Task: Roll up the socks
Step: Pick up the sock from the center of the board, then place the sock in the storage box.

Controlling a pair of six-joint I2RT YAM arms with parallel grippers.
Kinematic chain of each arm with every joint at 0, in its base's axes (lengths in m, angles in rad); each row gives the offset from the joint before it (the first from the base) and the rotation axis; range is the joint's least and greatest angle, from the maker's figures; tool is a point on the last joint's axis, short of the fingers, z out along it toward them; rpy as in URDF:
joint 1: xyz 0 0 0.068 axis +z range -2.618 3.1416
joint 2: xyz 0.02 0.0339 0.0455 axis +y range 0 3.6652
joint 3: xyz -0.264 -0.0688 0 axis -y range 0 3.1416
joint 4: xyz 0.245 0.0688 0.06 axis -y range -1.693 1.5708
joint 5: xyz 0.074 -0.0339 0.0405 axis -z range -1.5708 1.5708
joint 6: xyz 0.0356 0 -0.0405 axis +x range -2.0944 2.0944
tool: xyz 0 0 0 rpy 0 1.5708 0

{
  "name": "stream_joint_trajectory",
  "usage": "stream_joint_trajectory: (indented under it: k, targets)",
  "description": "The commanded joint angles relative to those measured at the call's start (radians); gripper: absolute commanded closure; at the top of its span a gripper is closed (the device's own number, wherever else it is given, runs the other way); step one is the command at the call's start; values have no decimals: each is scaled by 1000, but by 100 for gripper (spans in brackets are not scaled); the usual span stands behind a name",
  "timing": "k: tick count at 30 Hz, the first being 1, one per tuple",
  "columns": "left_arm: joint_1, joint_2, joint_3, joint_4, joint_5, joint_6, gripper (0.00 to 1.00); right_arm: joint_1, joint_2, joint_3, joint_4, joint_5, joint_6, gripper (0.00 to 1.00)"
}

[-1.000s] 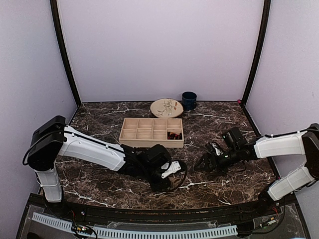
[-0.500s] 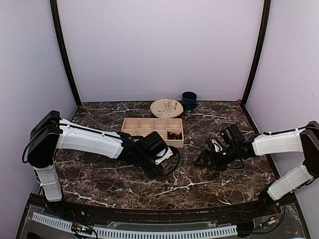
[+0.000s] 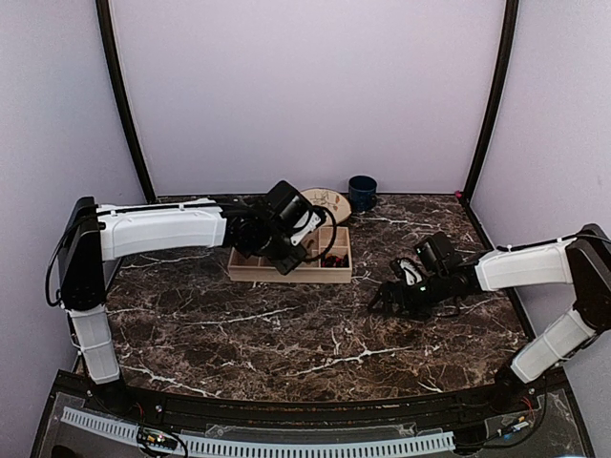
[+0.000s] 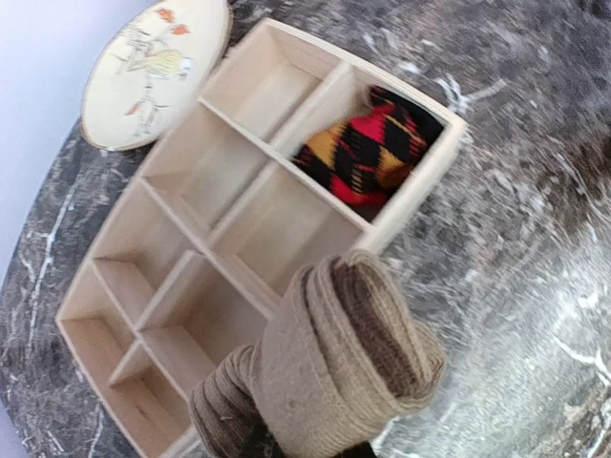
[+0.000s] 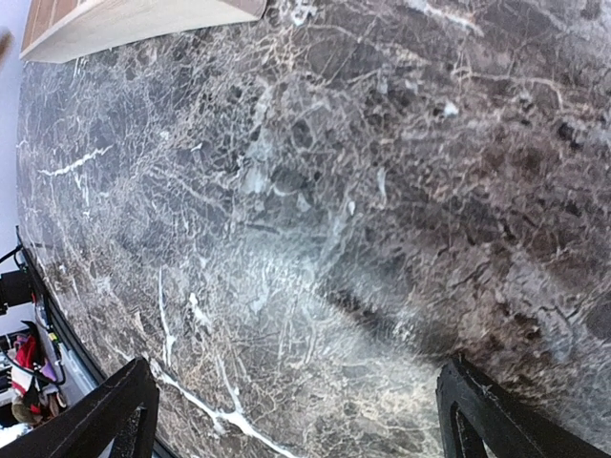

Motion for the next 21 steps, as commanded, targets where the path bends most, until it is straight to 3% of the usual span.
stream_joint_trajectory:
  k: [1, 21]
  targets:
    - [61, 28, 115, -58, -102, 60, 100, 7, 44, 14, -42, 65, -13, 0]
    - [92, 213, 223, 52, -297, 261, 100, 9, 66, 126, -3, 155, 13, 0]
